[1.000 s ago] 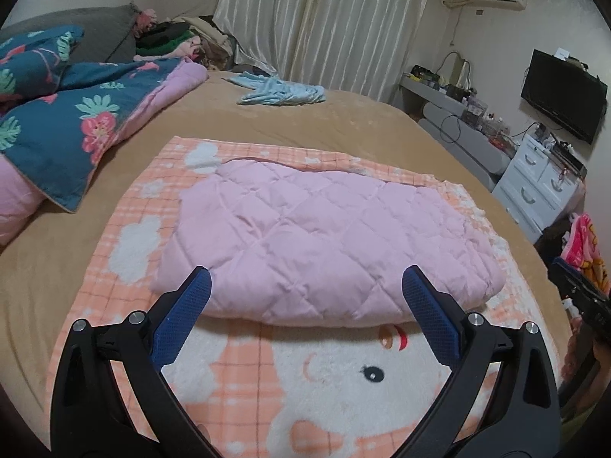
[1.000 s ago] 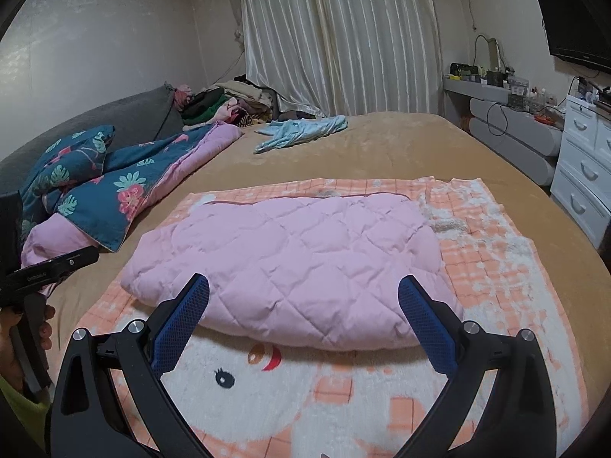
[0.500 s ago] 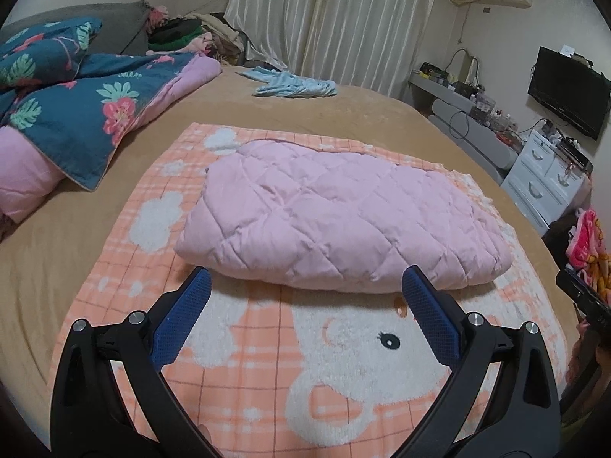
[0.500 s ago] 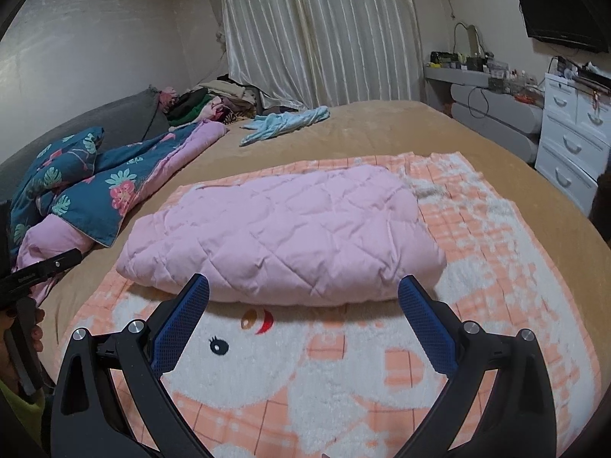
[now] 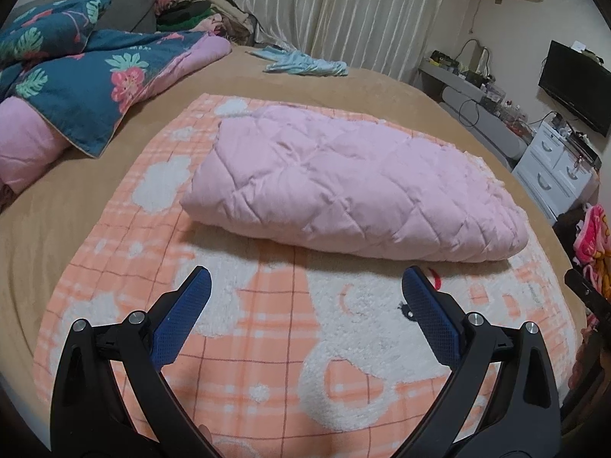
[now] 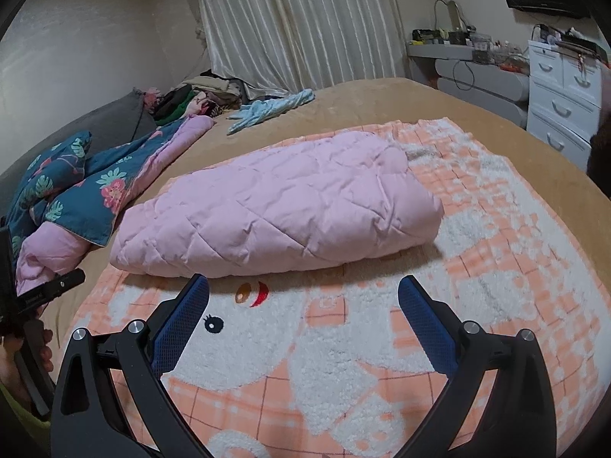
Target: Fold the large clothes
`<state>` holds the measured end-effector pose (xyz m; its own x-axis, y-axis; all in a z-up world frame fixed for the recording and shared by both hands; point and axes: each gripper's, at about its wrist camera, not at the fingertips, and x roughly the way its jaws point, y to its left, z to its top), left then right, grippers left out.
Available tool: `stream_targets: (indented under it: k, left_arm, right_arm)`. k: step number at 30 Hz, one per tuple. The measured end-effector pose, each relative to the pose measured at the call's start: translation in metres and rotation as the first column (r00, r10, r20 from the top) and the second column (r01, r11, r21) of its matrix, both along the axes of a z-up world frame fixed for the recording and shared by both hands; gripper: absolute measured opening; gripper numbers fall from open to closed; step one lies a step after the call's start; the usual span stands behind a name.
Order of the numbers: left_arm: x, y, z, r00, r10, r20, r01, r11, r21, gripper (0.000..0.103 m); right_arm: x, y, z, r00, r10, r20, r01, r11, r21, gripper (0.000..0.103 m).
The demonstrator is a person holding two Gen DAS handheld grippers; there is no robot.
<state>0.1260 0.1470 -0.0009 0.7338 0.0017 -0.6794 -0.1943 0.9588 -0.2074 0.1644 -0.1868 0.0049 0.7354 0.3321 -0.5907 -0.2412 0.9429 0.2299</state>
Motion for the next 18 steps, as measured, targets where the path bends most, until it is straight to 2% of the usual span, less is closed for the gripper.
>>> stream_targets:
  k: [11, 16, 18]
  left_arm:
    - [0.021, 0.016, -0.036, 0.997, 0.030, -0.068, -0.036, 0.996, -0.077, 0.094]
    - [0.042, 0.034, -0.044, 0.994, 0.073, -0.075, -0.083, 0.987, -0.137, 0.094]
    - [0.052, 0.042, -0.046, 0.993, 0.094, -0.068, -0.104, 0.981, -0.165, 0.094]
  right_arm:
    - [0.028, -0.011, -0.034, 0.989, -0.099, -0.107, 0.099, 0.995, -0.003, 0.099]
    - [0.055, -0.016, -0.049, 0.976, -0.132, -0.172, 0.145, 0.987, 0.065, 0.099]
    - [0.070, -0.020, -0.055, 0.969, -0.138, -0.204, 0.166, 0.978, 0.126, 0.099]
